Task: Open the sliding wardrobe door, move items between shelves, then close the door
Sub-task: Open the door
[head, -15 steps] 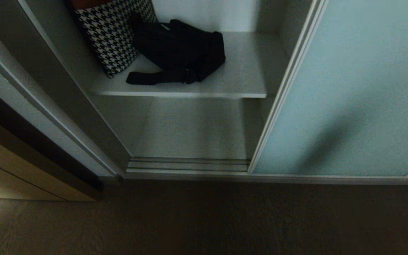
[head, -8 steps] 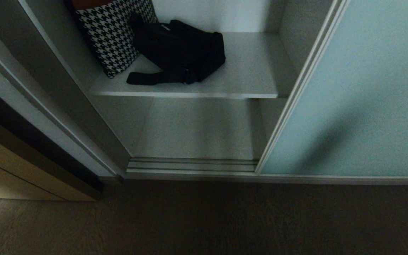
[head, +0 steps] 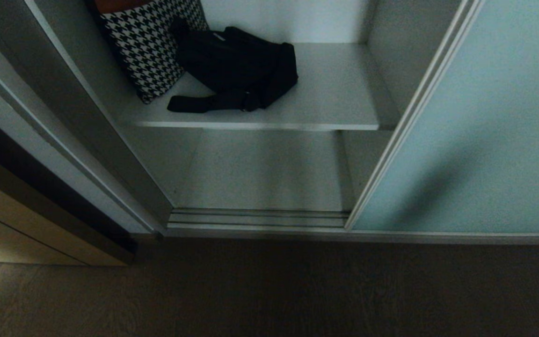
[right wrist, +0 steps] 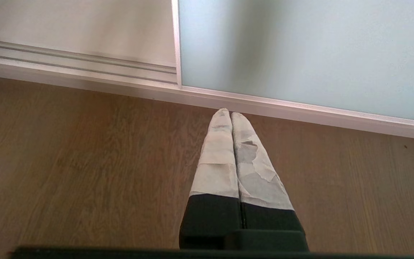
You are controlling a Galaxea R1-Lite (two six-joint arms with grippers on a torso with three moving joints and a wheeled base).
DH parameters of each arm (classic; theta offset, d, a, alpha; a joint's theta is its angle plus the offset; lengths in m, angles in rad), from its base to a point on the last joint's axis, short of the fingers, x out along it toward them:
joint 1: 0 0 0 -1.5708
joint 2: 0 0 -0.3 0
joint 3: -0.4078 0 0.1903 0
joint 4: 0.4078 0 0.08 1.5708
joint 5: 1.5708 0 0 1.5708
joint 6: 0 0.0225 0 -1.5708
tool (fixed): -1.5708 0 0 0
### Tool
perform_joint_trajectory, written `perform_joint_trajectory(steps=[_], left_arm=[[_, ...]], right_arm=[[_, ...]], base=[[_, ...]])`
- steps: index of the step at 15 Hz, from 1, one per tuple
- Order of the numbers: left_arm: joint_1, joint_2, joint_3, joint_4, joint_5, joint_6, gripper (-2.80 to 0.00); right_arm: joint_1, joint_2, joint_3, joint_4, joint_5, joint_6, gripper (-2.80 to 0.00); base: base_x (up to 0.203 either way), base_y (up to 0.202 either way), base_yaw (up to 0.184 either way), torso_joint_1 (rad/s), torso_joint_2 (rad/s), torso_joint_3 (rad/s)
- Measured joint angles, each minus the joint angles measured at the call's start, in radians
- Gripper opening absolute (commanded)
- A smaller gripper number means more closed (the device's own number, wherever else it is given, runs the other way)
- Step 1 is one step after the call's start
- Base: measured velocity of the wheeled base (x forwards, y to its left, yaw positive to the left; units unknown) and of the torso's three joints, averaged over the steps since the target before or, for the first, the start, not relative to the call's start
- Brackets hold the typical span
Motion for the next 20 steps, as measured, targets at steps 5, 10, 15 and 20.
perform_joint_trajectory(steps=[5, 10, 15, 20], left_arm=[[0.008, -0.195, 0.287, 0.031, -0.300, 0.028, -2.80], [0.009, -0.298, 0.540, 0.068, -0.533, -0.050, -2.80], [0.009, -0.315, 0.565, 0.152, -0.569, -0.051, -2.80], [0.009, -0.316, 0.566, 0.149, -0.547, -0.093, -2.80]], right_arm=[[0.000, 0.000, 0.000, 0.000, 0.000, 0.000, -2.80], [0.000, 0.000, 0.000, 0.000, 0.000, 0.000, -2.80], [0.000, 0.000, 0.000, 0.000, 0.000, 0.000, -2.80], [0.000, 0.000, 0.000, 0.000, 0.000, 0.000, -2.80]], base=[[0.000, 0.000, 0.000, 0.000, 0.00, 0.000], [0.000, 0.000, 0.000, 0.000, 0.00, 0.000], [0.000, 0.000, 0.000, 0.000, 0.00, 0.000], [0.000, 0.000, 0.000, 0.000, 0.00, 0.000]])
